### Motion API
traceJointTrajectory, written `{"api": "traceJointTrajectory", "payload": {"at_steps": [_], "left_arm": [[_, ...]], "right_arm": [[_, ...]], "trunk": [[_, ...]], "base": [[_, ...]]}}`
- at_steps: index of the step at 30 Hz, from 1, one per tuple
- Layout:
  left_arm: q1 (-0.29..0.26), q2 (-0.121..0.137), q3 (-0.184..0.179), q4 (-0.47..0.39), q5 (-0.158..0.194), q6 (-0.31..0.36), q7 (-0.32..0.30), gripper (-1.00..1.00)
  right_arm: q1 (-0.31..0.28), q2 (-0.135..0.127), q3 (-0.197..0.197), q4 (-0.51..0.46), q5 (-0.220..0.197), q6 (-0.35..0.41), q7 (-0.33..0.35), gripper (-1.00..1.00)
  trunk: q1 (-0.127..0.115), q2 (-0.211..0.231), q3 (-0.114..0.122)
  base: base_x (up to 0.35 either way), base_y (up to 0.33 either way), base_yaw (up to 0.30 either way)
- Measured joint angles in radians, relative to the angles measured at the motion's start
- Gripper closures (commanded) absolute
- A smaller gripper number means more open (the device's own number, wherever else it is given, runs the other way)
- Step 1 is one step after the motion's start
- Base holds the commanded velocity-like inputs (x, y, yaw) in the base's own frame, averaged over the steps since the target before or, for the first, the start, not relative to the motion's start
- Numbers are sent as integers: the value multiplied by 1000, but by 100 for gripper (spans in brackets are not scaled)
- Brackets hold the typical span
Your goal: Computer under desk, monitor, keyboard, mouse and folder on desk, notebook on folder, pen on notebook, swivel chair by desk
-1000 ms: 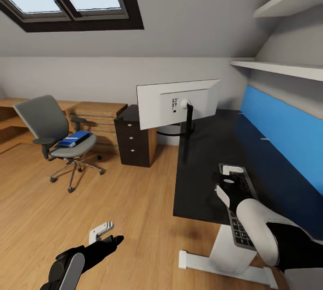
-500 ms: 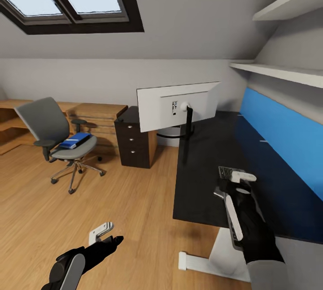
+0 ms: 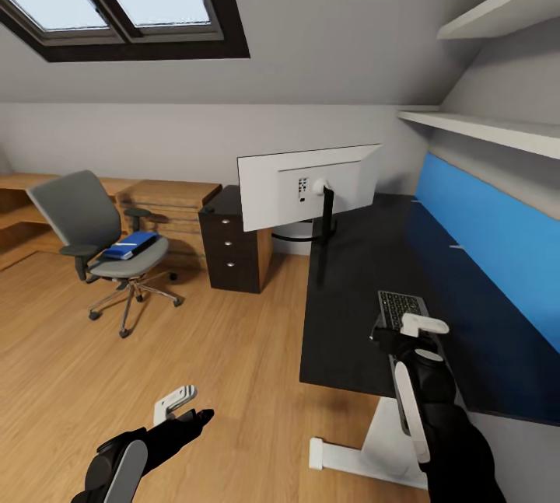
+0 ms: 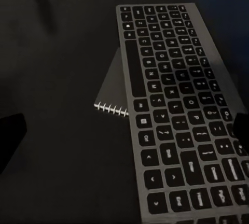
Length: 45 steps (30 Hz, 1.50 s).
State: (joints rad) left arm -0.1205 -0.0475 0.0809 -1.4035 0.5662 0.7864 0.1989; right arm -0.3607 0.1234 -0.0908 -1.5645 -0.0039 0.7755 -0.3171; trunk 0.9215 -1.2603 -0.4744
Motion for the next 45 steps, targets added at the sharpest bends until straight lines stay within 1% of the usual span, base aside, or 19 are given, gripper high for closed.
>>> {"api": "traceJointTrajectory", "payload": {"at_steps": [4, 7, 12, 16, 27, 36, 45], "left_arm": [[0, 0, 0, 0, 1, 0, -2, -100], [0, 1, 1, -1, 1, 0, -2, -100], [0, 1, 2, 0, 1, 0, -3, -100], [0, 0, 1, -1, 1, -1, -3, -100], [0, 1, 3, -4, 0, -1, -4, -100], [0, 2, 4, -4, 0, -1, -4, -100], [0, 2, 5, -4, 0, -1, -4, -100]], "right_arm": [[2, 2, 5, -2, 0, 2, -1, -100], [2, 3, 25, -3, 0, 3, -1, -100], [3, 3, 45, -4, 1, 3, -1, -100], [3, 3, 52, -5, 1, 3, -1, -100], [3, 3, 59, -4, 0, 0, -1, -100], [4, 4, 105, -4, 1, -10, 0, -100], [4, 3, 109, -6, 1, -22, 0, -100]], "trunk": [[0, 0, 0], [0, 0, 0], [0, 0, 0], [0, 0, 0], [0, 0, 15], [0, 0, 19], [0, 0, 20]], "base": [[9, 36, 0], [93, 177, 0], [144, 241, 0], [165, 265, -20], [175, 273, -147], [89, 308, -55], [6, 324, -3]]}}
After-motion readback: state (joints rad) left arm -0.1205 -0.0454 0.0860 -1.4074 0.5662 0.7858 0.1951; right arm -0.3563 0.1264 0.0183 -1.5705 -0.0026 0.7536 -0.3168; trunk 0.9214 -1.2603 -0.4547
